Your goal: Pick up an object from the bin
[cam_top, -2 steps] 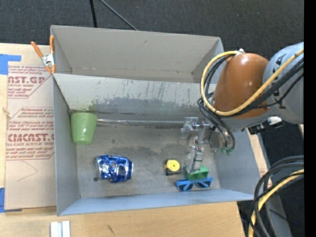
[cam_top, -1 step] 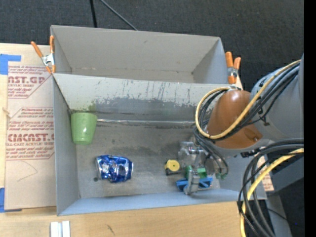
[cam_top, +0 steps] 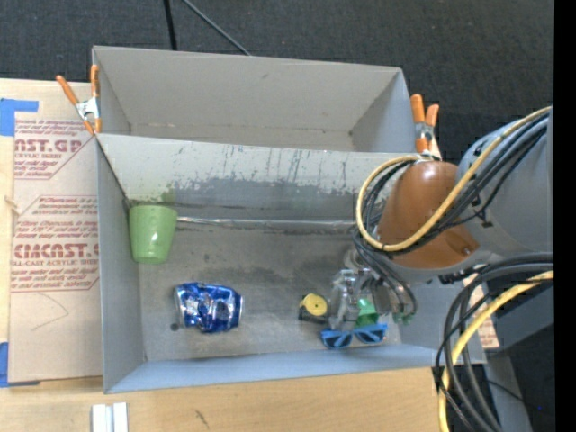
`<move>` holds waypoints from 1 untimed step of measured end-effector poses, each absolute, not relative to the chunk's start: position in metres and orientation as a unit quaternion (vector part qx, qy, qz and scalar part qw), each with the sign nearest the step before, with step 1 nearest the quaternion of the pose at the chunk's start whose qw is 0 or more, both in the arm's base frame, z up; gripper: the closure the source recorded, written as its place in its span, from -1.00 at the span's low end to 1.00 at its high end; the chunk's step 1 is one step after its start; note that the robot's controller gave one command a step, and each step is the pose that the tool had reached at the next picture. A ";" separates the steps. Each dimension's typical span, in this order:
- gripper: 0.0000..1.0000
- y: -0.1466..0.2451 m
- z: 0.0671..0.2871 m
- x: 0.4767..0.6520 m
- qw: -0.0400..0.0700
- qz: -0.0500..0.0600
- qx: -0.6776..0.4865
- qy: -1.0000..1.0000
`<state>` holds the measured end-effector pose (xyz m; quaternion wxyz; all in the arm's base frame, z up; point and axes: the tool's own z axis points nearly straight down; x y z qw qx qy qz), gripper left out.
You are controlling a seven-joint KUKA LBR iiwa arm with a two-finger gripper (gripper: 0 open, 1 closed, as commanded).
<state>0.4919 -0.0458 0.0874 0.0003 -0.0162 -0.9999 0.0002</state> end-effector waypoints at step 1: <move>-1.00 -0.046 0.087 0.492 0.000 0.000 -0.016 -1.000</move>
Offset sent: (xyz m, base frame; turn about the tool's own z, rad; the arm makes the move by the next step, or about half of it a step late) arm 0.0000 0.0000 0.0000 0.0000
